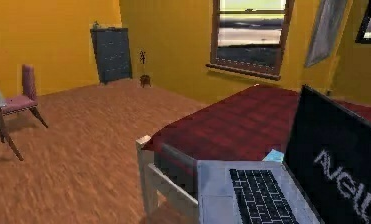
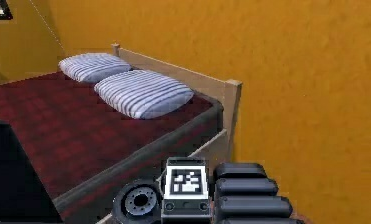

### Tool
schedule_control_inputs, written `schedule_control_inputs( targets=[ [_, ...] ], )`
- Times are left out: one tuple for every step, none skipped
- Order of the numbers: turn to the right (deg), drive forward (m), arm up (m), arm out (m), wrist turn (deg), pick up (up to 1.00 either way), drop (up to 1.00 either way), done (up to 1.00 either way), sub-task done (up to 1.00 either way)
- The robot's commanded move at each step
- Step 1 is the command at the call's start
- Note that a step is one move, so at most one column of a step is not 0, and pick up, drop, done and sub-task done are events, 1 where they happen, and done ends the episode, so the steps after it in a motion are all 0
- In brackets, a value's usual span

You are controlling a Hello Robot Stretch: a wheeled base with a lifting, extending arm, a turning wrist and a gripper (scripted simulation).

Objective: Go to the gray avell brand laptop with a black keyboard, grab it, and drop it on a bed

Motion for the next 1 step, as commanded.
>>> schedule_control_inputs(
  targets=[
    [0.0, 0.05, 0.00, 0.00, 0.0, 0.00, 0.00, 0.00, 0.00]
  ],
)
